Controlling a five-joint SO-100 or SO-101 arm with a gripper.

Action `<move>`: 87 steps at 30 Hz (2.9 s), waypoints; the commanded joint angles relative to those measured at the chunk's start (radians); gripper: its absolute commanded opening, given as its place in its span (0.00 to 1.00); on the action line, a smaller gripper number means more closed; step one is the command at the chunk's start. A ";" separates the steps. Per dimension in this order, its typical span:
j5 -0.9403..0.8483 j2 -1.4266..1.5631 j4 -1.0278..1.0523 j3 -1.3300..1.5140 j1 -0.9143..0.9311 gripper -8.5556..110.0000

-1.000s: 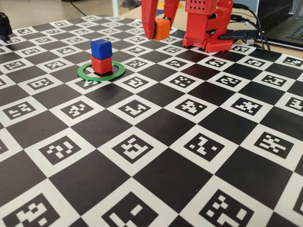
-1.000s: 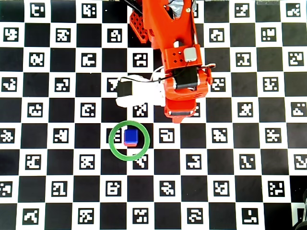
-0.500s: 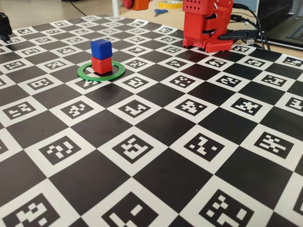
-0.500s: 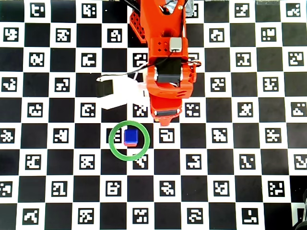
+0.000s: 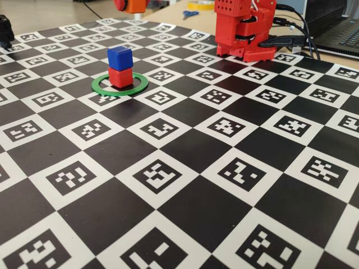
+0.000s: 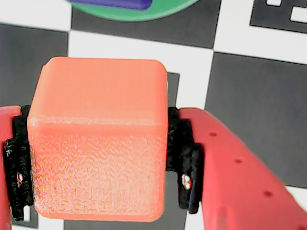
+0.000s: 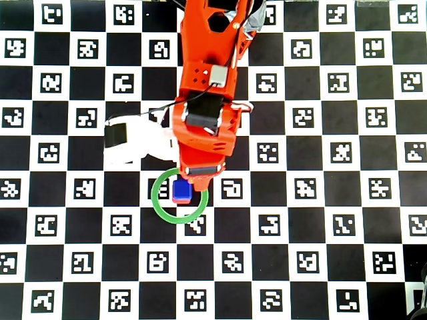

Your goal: Grab the red cube then put it in the green circle then put the blue cube on top and finally the orange cube on top

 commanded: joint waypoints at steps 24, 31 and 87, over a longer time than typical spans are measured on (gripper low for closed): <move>-0.026 -0.104 -0.123 -0.086 0.066 0.18; -0.026 -0.107 -0.155 -0.038 0.071 0.18; 0.023 -0.091 -0.244 0.127 0.035 0.23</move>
